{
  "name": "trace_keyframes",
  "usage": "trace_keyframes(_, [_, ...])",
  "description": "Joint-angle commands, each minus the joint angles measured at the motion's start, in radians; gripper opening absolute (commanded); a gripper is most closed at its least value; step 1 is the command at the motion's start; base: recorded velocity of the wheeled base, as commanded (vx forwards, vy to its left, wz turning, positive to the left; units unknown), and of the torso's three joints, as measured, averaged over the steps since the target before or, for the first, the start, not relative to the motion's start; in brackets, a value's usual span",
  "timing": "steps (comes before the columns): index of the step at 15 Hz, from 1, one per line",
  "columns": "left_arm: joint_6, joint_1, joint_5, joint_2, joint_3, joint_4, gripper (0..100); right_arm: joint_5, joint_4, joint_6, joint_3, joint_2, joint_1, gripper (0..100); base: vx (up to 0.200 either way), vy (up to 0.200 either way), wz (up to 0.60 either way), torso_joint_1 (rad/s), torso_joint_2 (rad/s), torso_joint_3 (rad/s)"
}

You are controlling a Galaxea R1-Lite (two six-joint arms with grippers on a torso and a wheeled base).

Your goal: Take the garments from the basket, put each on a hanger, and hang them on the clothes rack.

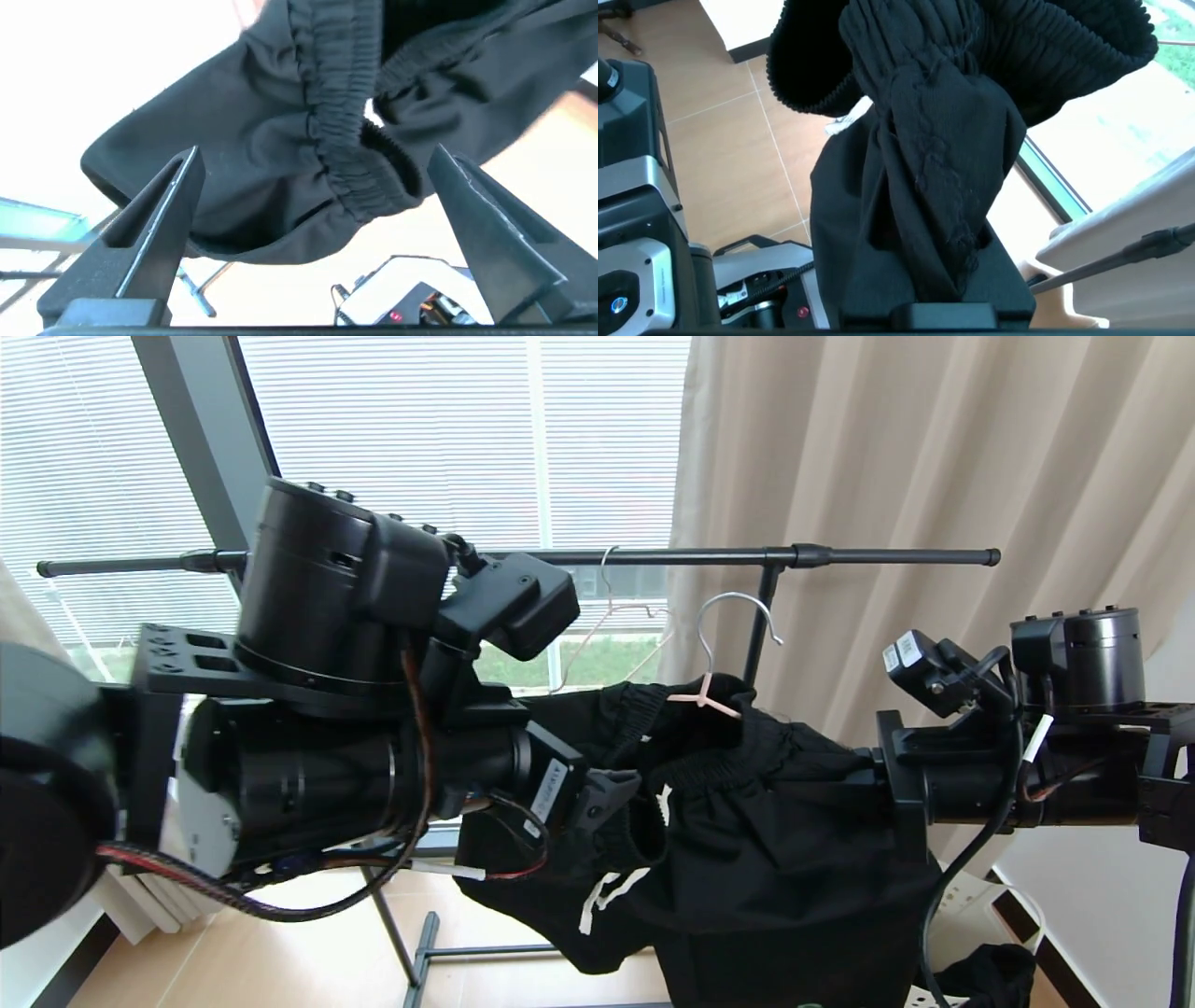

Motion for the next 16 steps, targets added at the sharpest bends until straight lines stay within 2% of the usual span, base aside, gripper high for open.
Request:
trace_keyframes(1, [0.058, 0.057, -0.035, -0.102, 0.047, -0.001, 100, 0.025, 0.001, -0.007, 0.011, 0.002, 0.001, 0, 0.0, 0.0, 0.0, 0.0, 0.0, 0.0])
trace_keyframes(3, [0.123, 0.146, -0.144, -0.128, 0.08, -0.004, 100, 0.054, 0.001, -0.038, 0.025, -0.001, 0.001, 0, 0.0, 0.0, 0.0, 0.0, 0.0, 0.0])
trace_keyframes(4, [0.179, 0.214, -0.265, -0.142, 0.105, -0.015, 100, 0.073, 0.001, -0.069, 0.035, -0.003, 0.001, 0, 0.0, 0.0, 0.0, 0.0, 0.0, 0.0])
trace_keyframes(5, [0.256, 0.297, -0.463, -0.15, 0.123, -0.029, 100, 0.099, 0.001, -0.093, 0.046, -0.008, 0.001, 0, 0.0, 0.0, 0.0, 0.0, 0.0, 0.0])
trace_keyframes(6, [0.3, 0.356, -0.645, -0.145, 0.12, -0.029, 100, 0.122, 0.001, -0.103, 0.054, -0.014, 0.001, 0, 0.0, 0.0, 0.0, 0.0, 0.0, 0.0])
trace_keyframes(7, [0.33, 0.389, -0.765, -0.137, 0.117, -0.029, 100, 0.135, 0.001, -0.106, 0.058, -0.023, 0.001, 0, 0.0, 0.0, 0.0, 0.0, 0.0, 0.0])
trace_keyframes(8, [0.37, 0.404, -0.822, -0.101, 0.113, -0.029, 100, 0.145, 0.002, -0.106, 0.061, -0.032, 0.001, 0, 0.0, 0.0, 0.0, 0.0, 0.0, 0.0])
trace_keyframes(9, [0.416, 0.41, -0.842, -0.058, 0.097, -0.029, 100, 0.149, 0.002, -0.106, 0.069, -0.041, 0.005, 0, 0.0, 0.0, 0.0, 0.0, 0.0, 0.0])
trace_keyframes(11, [0.437, 0.406, -0.863, -0.012, 0.083, -0.029, 100, 0.149, 0.002, -0.106, 0.074, -0.046, 0.012, 0, 0.0, 0.0, 0.0, 0.0, 0.0, 0.0])
trace_keyframes(12, [0.494, 0.387, -0.876, 0.033, 0.073, -0.03, 100, 0.149, 0.004, -0.106, 0.075, -0.052, 0.028, 0, 0.0, 0.0, 0.0, 0.0, 0.0, 0.0])
trace_keyframes(13, [0.515, 0.382, -0.877, 0.056, 0.064, -0.03, 100, 0.154, 0.007, -0.106, 0.075, -0.052, 0.035, 0, 0.0, 0.0, 0.0, 0.0, 0.0, 0.0])
trace_keyframes(16, [0.538, 0.361, -0.879, 0.1, 0.039, -0.037, 100, 0.172, 0.002, -0.106, 0.089, -0.051, 0.064, 0, 0.0, 0.0, 0.0, 0.0, 0.0, 0.0])
